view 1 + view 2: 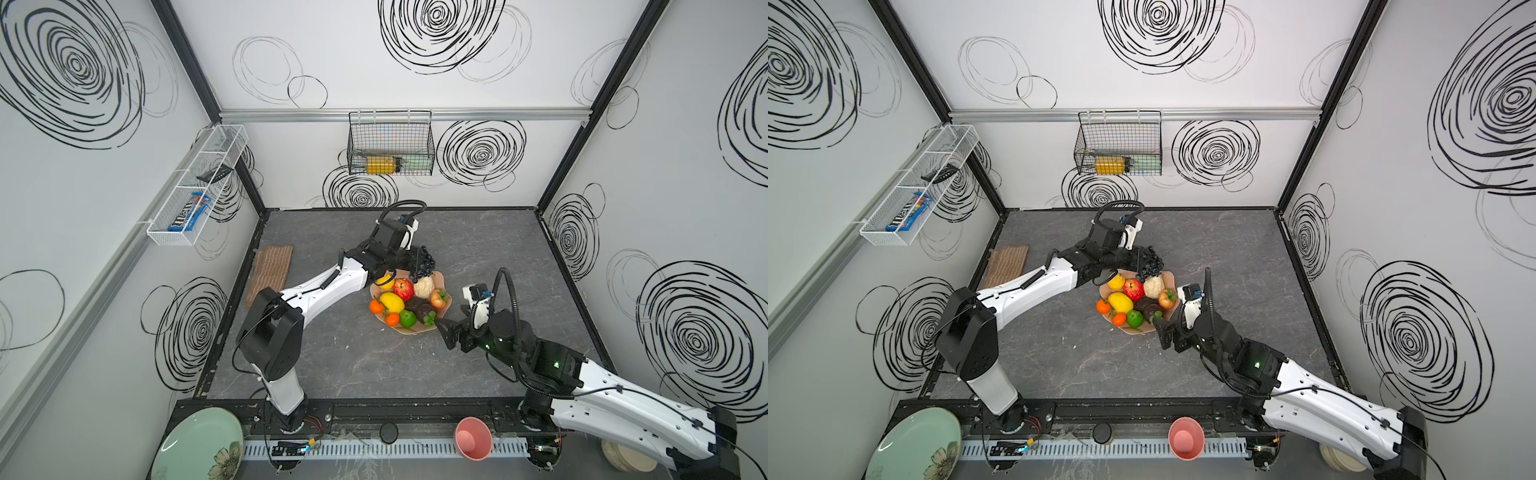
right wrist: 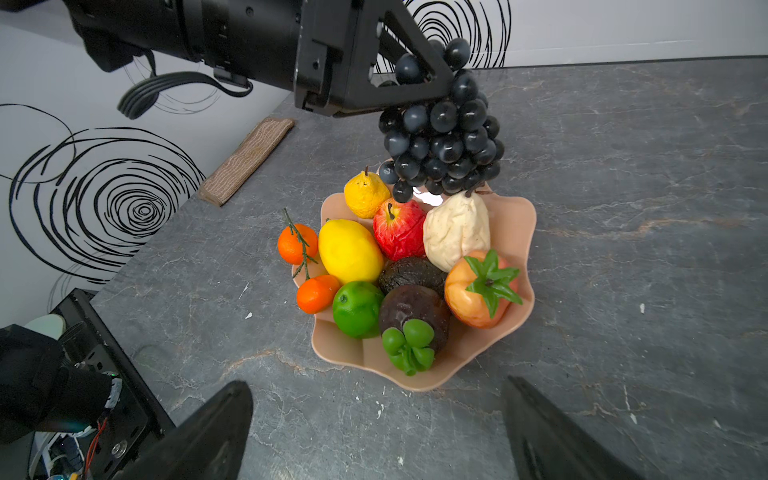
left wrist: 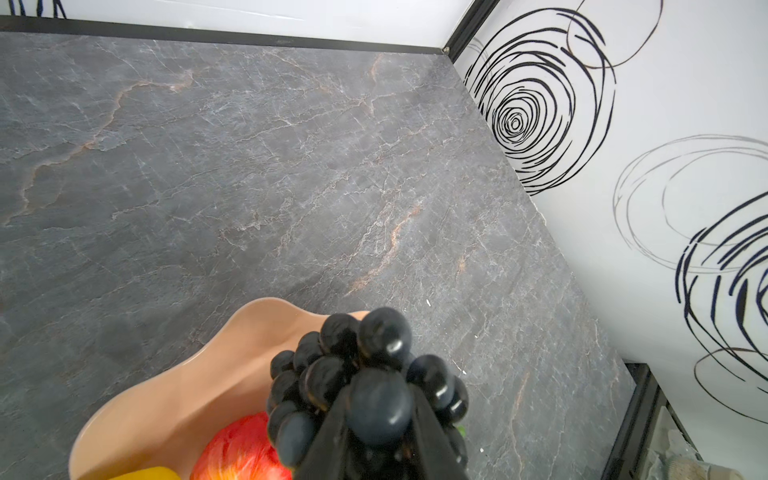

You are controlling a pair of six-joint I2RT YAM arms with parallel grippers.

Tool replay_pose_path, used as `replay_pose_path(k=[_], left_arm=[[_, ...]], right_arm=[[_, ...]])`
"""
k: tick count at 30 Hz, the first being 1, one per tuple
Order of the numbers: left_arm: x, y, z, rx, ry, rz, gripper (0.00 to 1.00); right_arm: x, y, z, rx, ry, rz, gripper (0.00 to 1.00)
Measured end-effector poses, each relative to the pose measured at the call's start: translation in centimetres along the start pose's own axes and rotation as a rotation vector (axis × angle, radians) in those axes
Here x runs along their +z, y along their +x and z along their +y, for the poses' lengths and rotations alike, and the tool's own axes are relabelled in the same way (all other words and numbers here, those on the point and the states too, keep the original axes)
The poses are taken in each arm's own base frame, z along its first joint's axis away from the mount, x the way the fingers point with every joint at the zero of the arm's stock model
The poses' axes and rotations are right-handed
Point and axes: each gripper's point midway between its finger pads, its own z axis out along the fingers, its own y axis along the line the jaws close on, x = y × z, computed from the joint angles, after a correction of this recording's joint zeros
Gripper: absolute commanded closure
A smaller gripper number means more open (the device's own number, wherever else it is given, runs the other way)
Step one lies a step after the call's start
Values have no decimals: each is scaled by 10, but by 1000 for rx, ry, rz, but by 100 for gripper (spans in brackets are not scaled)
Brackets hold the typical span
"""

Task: Place and organize the fake fruits in the fruit bowl
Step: 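Lift the grapes and carry them over the pink bowl with the left gripper, then lower the grapes onto the fruit at the bowl's far side with the left gripper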

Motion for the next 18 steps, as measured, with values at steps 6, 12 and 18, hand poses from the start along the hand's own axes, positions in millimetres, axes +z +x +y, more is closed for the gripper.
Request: replay_pose_path(k=[6, 12, 18], left_arm=[[8, -2, 21, -30, -23, 23, 74], [20, 9, 42, -59, -52, 91, 74], [24, 13, 44, -65, -49, 120, 74]], right_arm=[[0, 0, 0, 0, 1, 0, 3], [0, 0, 0, 0, 2, 1, 3], [3, 3, -1, -3, 6, 12, 3]])
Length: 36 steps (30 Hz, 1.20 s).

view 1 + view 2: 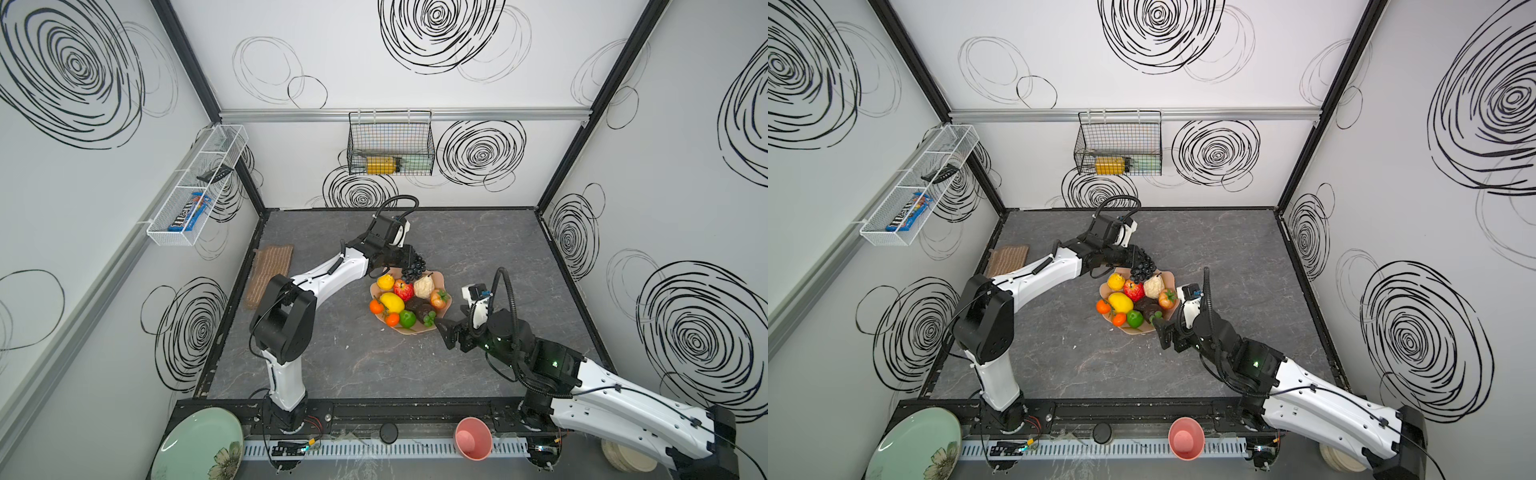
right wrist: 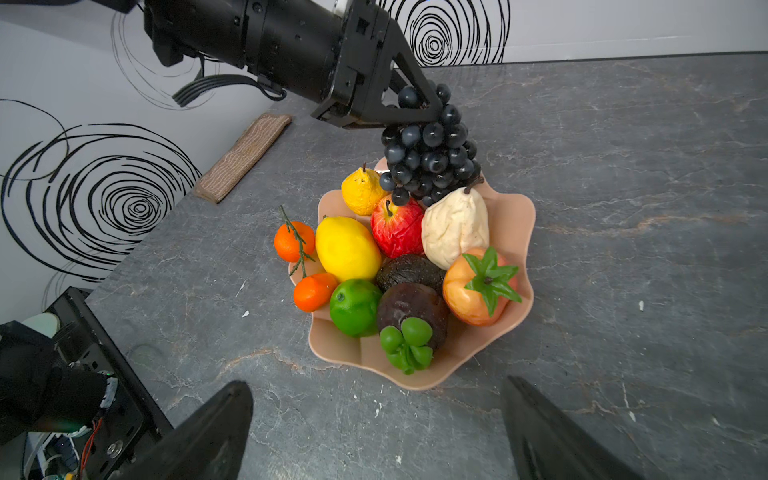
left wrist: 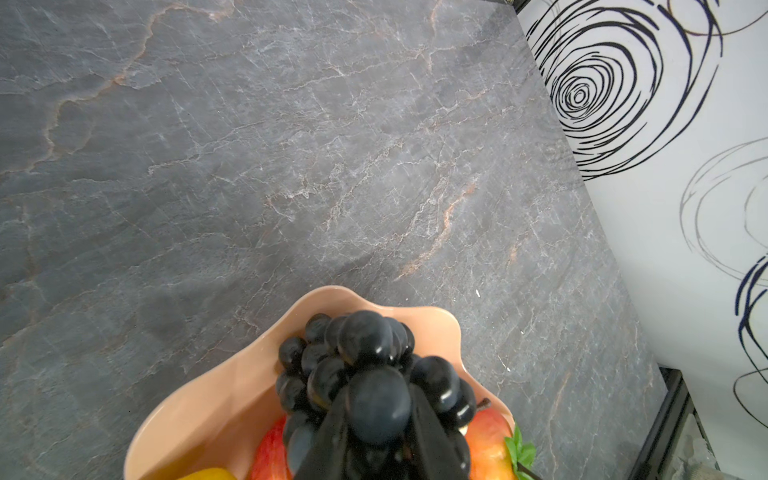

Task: Place and organize the fake fruits in the fruit bowl
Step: 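Lower the grapes onto the fruit at the bowl's far side with the left gripper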

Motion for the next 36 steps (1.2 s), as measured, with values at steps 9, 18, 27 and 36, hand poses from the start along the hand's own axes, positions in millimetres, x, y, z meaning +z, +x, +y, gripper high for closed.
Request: replay_pose_path(k=[9, 18, 27, 36], left_arm=[[-3, -3, -20, 30, 30, 2, 74], [-4, -6, -13, 30, 15, -1, 74], [-1, -1, 10, 17, -86, 22, 74], [-4, -11, 23, 38, -179, 5, 72]], right_arm=[[0, 1, 1, 0, -5, 4, 3], [0, 0, 1, 1, -7, 2, 3], [0, 1, 1, 1, -9, 4, 3], [0, 0, 1, 3, -8, 4, 3]])
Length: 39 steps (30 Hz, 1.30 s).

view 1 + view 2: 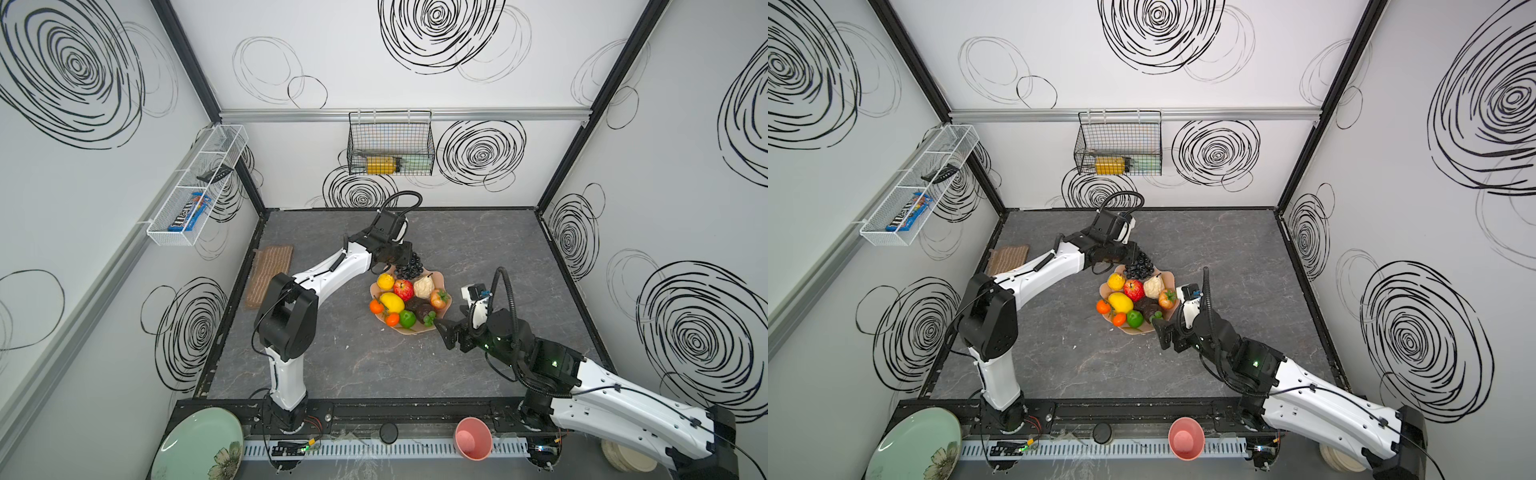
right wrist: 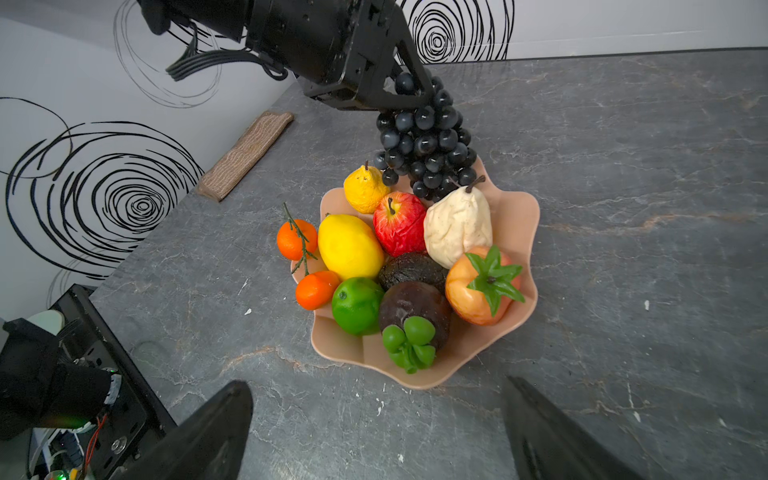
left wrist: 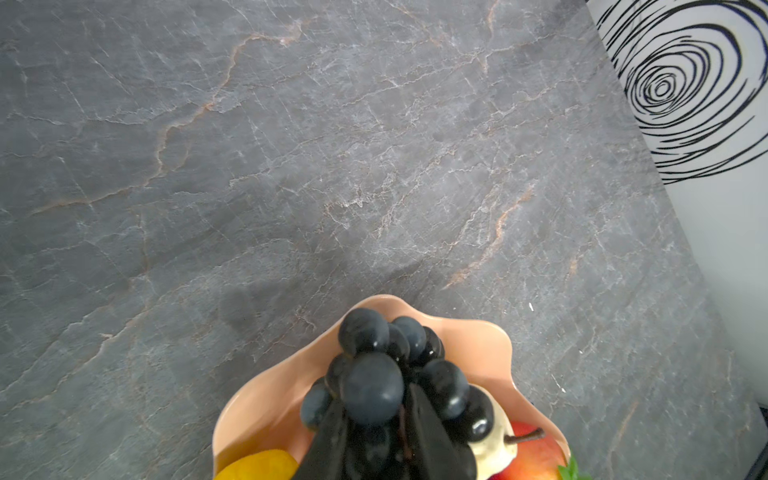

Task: Place and organize the fake fruits in the fruit bowl
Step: 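Lower the grapes onto the fruit at the bowl's far side with the left gripper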

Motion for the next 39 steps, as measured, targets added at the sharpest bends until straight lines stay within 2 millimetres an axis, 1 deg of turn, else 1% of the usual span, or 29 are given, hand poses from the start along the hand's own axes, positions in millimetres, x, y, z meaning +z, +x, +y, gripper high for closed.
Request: replay_pose_path(k=[6, 9, 18, 28, 31, 34, 39], left_arm=[[11, 9, 11, 7, -46, 32, 70], [13, 11, 16, 12, -72, 39, 69], [10, 7, 22, 22, -115, 27, 63], [9, 8, 31, 21, -158, 27, 62], [9, 7, 34, 19, -171, 24, 60], [8, 7, 36, 18, -180, 21, 56], [8, 7, 38, 16, -188, 20, 55]], right_arm=[[0, 0, 0, 0, 1, -1, 3], [0, 0, 0, 0, 1, 0, 3], [0, 0, 0, 4, 1, 0, 3], [0, 0, 0, 4, 1, -1, 3], [0, 0, 0, 4, 1, -1, 3], [0, 0, 0, 4, 1, 0, 3], [0, 0, 0, 4, 1, -1, 2]])
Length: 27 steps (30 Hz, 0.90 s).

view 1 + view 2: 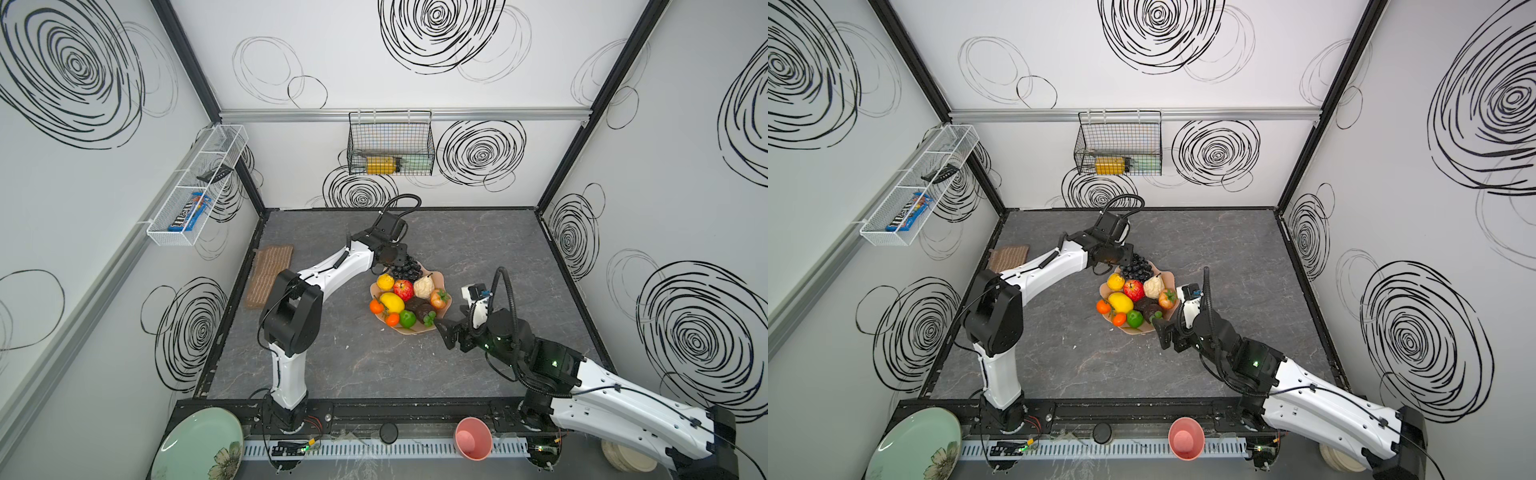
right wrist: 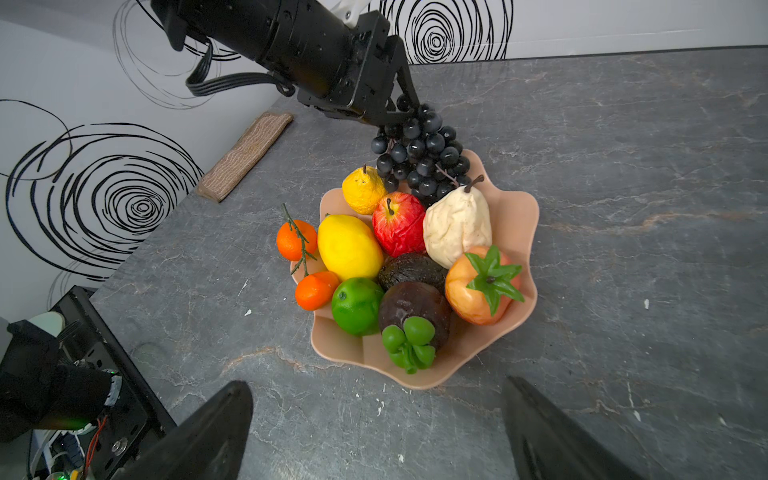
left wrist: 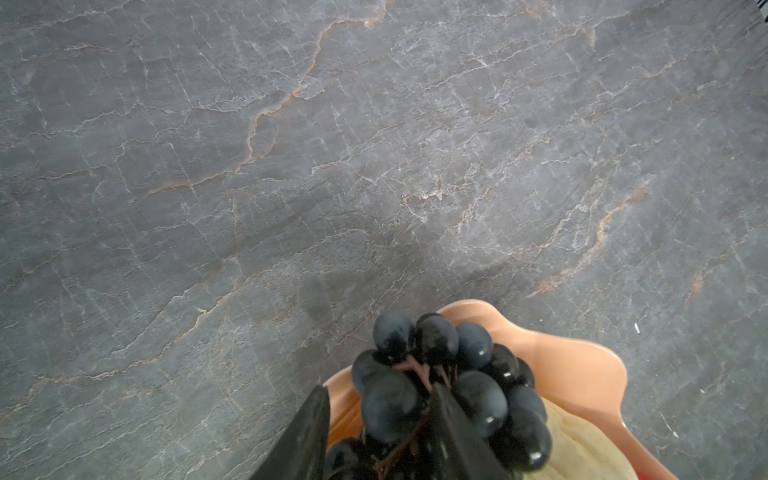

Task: Place and organize the fake fruits in the fruit bowl
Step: 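Lower the grapes onto the fruit at the bowl's far side with the left gripper, then open and withdraw the left gripper while the right gripper moves over the grapes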

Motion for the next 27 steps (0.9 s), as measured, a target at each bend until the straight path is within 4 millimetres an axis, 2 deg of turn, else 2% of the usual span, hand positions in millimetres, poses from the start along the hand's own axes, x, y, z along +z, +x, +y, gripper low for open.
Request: replay_pose_path(k=[11, 15, 21, 27], left_arm=[[3, 7, 1, -6, 10, 2, 43], [-3, 10, -1, -20, 39, -7, 40], [-16, 4, -8, -30, 88, -43, 38], [-17, 5, -9, -35, 103, -50, 35]], right_arm=[[1, 1, 0, -1, 2, 5, 2], [1, 1, 0, -2, 4, 6, 2], [1, 1, 0, -2, 3, 6, 2], [1, 1, -1, -1, 4, 5, 2]])
